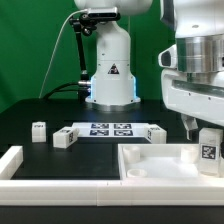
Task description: Assemble one leg
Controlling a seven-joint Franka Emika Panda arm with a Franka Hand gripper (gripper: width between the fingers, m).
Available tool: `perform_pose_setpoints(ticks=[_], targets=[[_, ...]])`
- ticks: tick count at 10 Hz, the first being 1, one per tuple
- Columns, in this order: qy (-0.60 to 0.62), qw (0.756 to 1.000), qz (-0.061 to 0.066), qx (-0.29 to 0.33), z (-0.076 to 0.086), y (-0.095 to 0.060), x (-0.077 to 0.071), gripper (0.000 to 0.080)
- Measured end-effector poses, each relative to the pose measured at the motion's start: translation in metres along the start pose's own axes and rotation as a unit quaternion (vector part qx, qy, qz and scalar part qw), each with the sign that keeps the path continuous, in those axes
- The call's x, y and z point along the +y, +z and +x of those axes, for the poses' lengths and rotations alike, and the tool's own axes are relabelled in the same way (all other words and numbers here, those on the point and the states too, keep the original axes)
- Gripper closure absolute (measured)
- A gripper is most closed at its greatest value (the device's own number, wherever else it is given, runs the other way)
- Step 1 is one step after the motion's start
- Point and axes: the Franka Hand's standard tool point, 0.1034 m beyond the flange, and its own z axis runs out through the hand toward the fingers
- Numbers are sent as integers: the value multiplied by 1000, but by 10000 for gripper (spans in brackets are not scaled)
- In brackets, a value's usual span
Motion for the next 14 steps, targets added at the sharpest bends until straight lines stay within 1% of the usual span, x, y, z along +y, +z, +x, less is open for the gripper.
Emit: perform_pose_setpoints(ticks=[1,3,5,6,7,8,9,10,11,12,13,14], targets=[[-50,999,-8,1,0,-1,1,150],[-159,987,-18,6,1,-2,0,150],[-221,975,-17,6,4,-3,0,150],[-268,963,-15,8,8,-4,0,150],[-265,964,-15,8,9,-4,0,150],[-265,964,-15,8,8,-4,0,238],[-262,965,-15,8,8,-4,0,373],[-262,965,-15,8,8,-4,0,373],[-261,965,-15,8,8,-4,0,510],[-186,982,-10,6,8,-2,0,509],[-145,989,0,11,9,-2,-1,509],[-72,997,12,14,8,-2,-1,509]])
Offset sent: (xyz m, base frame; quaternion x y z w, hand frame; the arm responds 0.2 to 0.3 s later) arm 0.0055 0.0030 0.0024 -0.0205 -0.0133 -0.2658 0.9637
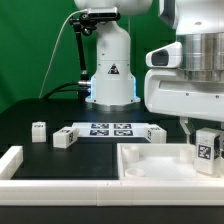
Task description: Assemble one leg
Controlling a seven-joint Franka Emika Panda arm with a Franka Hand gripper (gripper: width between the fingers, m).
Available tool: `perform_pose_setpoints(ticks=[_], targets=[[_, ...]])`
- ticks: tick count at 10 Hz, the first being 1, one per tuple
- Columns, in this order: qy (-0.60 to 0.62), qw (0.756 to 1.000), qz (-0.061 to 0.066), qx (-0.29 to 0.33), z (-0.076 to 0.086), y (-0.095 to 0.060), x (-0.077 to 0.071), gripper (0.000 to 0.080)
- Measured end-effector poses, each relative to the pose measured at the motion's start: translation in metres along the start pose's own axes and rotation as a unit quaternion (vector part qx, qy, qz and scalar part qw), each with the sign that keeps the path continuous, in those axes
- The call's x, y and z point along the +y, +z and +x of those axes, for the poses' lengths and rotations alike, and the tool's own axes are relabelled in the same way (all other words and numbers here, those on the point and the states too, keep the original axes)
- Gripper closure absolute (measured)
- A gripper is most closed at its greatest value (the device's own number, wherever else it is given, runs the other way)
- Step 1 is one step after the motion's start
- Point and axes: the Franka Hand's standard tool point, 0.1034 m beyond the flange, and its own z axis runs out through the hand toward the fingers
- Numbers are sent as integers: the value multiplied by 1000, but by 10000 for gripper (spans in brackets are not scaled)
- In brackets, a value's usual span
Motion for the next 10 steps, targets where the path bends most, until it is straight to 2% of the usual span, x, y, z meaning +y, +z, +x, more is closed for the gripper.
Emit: perform_pose_setpoints(ticks=[2,4,6,8,10], targets=[[120,993,13,3,-1,0,2,509],[228,974,16,-1,0,1,3,509],[348,937,22,-5,0,1,5,509],[471,882,23,-4,-2,2,6,509],[501,865,25,-12,-1,2,7,509]])
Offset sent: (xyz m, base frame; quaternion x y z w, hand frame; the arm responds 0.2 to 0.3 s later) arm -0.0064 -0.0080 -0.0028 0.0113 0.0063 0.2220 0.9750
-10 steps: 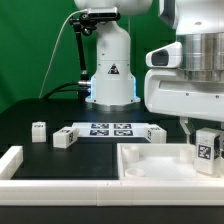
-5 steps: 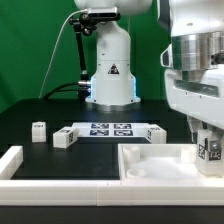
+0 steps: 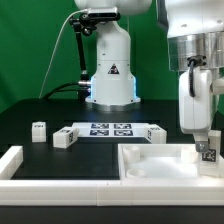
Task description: Assemble one leg
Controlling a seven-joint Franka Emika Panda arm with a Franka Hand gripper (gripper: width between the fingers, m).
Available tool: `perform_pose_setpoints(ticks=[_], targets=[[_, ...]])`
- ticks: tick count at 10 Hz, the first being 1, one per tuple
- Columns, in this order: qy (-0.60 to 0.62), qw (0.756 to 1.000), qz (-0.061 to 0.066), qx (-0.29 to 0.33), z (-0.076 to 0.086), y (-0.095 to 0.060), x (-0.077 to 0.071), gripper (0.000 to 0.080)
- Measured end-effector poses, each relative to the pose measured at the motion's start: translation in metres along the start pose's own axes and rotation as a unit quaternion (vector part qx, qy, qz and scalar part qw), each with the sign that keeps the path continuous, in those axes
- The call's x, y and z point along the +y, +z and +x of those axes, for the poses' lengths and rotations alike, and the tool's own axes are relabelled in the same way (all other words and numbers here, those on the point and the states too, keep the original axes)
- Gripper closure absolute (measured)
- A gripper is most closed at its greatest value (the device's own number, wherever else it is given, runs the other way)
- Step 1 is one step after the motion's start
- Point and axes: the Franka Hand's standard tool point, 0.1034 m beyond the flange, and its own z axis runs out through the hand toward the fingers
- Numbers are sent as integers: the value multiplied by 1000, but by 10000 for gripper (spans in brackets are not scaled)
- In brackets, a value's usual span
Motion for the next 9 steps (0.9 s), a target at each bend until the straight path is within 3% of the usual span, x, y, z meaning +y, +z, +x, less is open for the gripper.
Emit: perform_pose_setpoints(ticks=[3,4,5,6,7,9], targets=[[5,1000,-4,-2,0,0,0,509],[-14,1000,-4,-2,0,0,0,331],[-54,999,-3,-2,0,0,-1,214],[-100,995,-5,-2,-1,-1,0,214],[-142,990,-13,-3,-2,-1,2,163],[-265,964,-15,-6,-6,-3,0,154]])
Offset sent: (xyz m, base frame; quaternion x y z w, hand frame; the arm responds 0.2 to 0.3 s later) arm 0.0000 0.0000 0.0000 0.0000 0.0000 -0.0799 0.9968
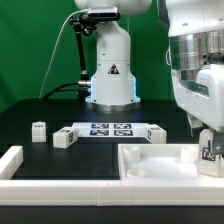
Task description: Assemble one leg
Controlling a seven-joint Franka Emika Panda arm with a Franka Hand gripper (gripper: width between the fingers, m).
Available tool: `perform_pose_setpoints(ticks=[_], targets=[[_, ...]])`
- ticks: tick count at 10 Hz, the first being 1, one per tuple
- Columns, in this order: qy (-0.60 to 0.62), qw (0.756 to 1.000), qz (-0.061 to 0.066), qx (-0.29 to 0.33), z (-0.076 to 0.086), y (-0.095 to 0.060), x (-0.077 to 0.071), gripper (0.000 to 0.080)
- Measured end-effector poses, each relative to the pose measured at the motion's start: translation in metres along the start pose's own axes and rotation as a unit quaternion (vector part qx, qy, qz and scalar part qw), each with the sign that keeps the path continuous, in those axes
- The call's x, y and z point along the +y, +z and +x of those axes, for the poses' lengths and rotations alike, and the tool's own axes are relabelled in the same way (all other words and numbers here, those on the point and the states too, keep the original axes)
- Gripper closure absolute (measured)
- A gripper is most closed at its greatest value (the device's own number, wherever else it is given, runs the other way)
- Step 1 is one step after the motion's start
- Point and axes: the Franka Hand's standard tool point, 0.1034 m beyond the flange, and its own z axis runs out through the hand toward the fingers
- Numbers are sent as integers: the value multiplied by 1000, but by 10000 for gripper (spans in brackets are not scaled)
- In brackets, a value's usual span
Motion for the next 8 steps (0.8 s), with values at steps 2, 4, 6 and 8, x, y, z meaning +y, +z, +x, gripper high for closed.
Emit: perform_pose_setpoints(ticks=[2,4,6,8], targets=[[-102,995,-2,2,-3,0,0,151],[-167,986,-6,10,-11,1,1,151],[-270,962,-16,26,-17,3,2,151],[-391,919,-26,34,-14,5,3,151]])
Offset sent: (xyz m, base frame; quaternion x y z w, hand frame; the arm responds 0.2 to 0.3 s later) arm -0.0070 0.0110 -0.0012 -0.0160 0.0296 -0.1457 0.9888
